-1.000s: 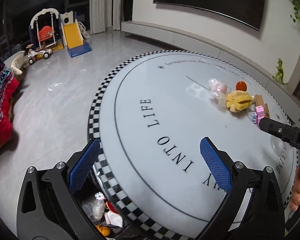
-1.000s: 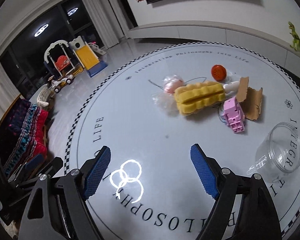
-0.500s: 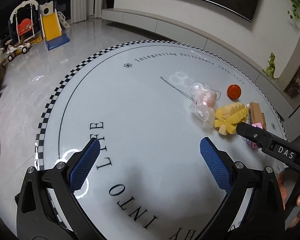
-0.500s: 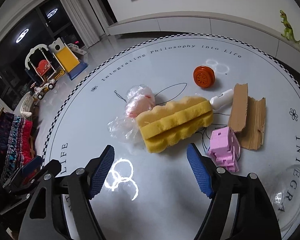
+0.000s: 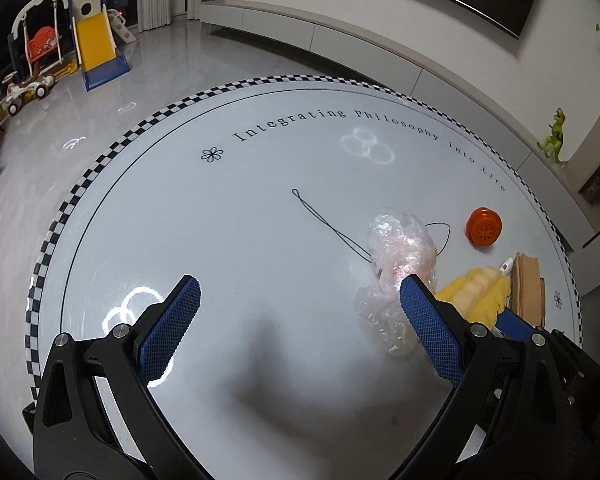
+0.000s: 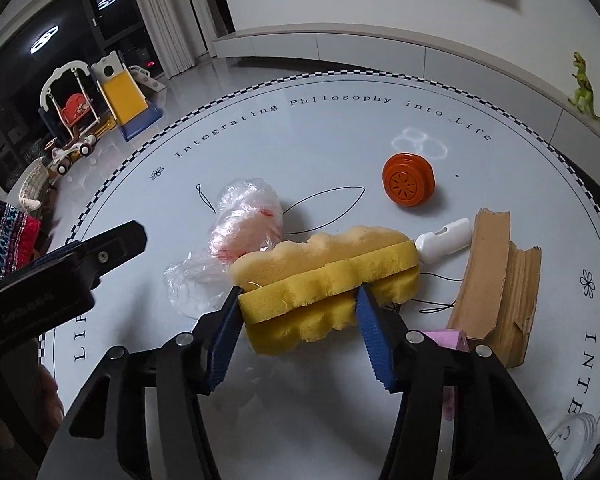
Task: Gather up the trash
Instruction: 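Grasp the plastic bag with the left tool while the right grasps the yellow sponge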
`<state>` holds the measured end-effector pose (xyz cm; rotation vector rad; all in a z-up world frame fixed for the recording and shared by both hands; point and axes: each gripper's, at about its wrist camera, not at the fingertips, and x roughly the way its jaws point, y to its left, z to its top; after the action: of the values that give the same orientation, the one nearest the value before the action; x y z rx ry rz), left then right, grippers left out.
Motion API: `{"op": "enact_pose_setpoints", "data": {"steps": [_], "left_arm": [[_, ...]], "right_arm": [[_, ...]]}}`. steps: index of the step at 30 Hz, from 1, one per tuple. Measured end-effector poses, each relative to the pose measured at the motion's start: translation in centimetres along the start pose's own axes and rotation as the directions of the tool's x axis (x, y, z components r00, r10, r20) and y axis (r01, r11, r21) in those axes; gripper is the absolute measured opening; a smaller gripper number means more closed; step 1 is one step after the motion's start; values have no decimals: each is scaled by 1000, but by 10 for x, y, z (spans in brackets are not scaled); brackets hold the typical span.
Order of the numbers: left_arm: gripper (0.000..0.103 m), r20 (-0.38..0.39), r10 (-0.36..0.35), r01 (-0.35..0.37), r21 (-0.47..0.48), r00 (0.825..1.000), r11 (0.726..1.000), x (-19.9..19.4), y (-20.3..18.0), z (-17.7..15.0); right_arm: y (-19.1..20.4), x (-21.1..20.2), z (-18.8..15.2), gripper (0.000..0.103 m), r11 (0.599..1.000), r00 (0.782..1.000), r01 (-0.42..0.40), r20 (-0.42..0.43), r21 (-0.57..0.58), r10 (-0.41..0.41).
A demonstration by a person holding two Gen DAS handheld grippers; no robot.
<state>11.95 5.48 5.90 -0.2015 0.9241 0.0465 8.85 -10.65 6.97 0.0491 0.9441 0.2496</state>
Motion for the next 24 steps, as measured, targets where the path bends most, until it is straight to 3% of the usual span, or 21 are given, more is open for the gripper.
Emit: {"op": "enact_pose_setpoints", "data": {"steps": [3, 5, 7, 17, 19, 21, 24], "left_arm": [[97, -7, -5, 5, 9, 1000, 1000, 7, -10, 4], [97, -11, 3, -3, 15, 1000, 1000, 12, -15, 6], [97, -26, -3, 3, 9, 1000, 1000, 20, -17, 8], [97, -56, 21, -17, 70, 998, 997, 51, -53, 10], [89, -52, 40, -36, 88, 998, 995, 54, -59, 8], [58, -87, 16, -8, 89, 996, 996, 61, -62, 6], [40, -108, -25, 34, 78, 994, 996, 65, -62, -1]], "right_arm": [[-4, -11, 2, 47, 1000, 999, -20, 42, -4, 20], [-8, -22, 4, 29, 999, 996, -46, 76, -2, 46], [-11, -30, 7, 23, 998, 994, -55, 91, 0, 55], [-31, -63, 6, 21, 999, 978, -27, 206, 43, 18], [-33, -66, 6, 21, 998, 978, -30, 209, 49, 19], [-36, -68, 4, 21, 998, 977, -35, 210, 59, 22], [-38, -70, 1, 21, 997, 977, -35, 212, 64, 21]]}}
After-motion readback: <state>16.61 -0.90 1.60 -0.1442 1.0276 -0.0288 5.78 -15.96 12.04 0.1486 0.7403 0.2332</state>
